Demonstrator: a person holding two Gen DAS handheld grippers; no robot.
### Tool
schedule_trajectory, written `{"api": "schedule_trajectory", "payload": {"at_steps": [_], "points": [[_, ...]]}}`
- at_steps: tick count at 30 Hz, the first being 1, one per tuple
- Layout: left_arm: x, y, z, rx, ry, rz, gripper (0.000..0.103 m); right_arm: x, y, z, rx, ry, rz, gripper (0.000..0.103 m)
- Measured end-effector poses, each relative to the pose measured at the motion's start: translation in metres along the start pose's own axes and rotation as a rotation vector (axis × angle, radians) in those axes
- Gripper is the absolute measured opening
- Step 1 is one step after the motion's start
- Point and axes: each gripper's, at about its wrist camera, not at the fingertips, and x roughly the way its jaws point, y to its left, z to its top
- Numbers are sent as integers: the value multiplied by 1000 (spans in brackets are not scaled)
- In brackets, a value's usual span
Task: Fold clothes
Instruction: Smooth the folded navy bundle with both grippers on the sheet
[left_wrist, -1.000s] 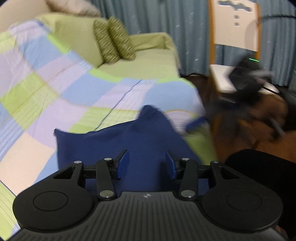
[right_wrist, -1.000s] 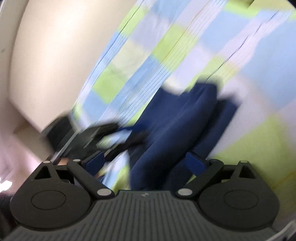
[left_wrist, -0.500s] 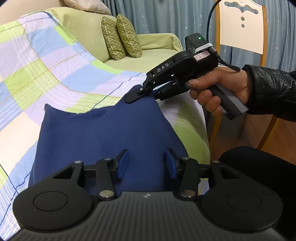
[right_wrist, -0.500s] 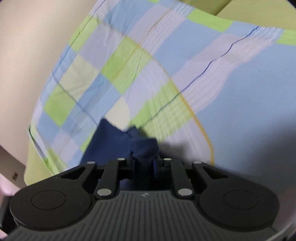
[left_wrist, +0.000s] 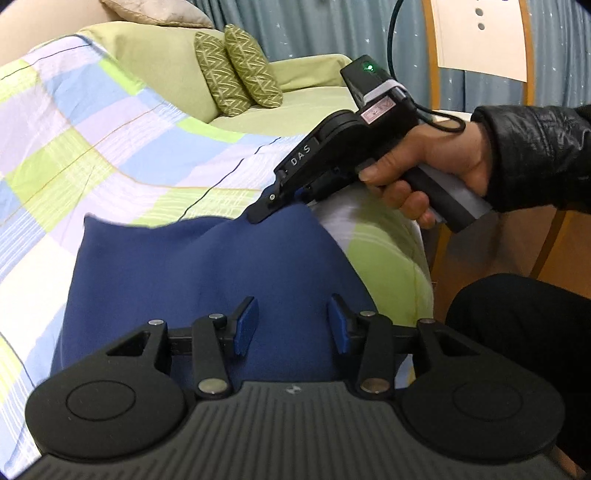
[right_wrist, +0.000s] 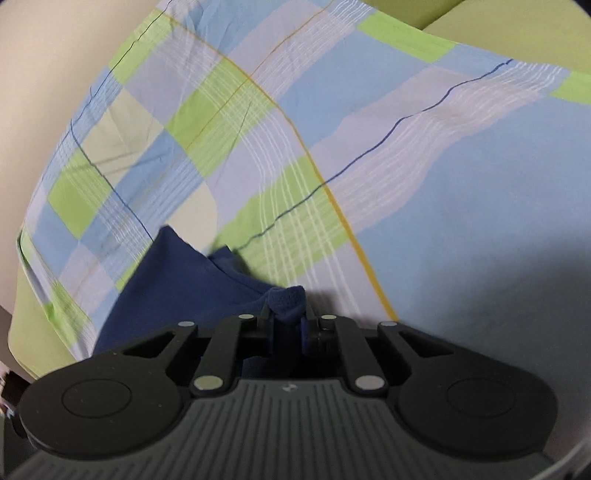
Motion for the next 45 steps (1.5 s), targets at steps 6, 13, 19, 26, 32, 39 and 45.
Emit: {"api": "schedule_trajectory", "payload": {"at_steps": [6,13,19,26,32,39,45], "points": [[-26,30,14,-96,-53,52,51,-25,10,7,-31,-50,12,23],[-17,60,-15,-195,15,86,51,-82,61,-36,-252,-216,84,23],[-23,67,-21,-247,-4,80,50,-54,98,-85,-670,-61,36,21],[-33,90,-43,-326,-38,139,26,-59,117,-61,-772,-37,21,22],[-30,100,-44,-354,-73,130,26,-22,143,-36,-875,10,51,22],[-38,108,-59,-379,-124,138,26,56,196,-13,-1076,91,109,22],[-22,117,-63,-398,-147,150,26,133,193,-5,-1069,264,26,24]]}}
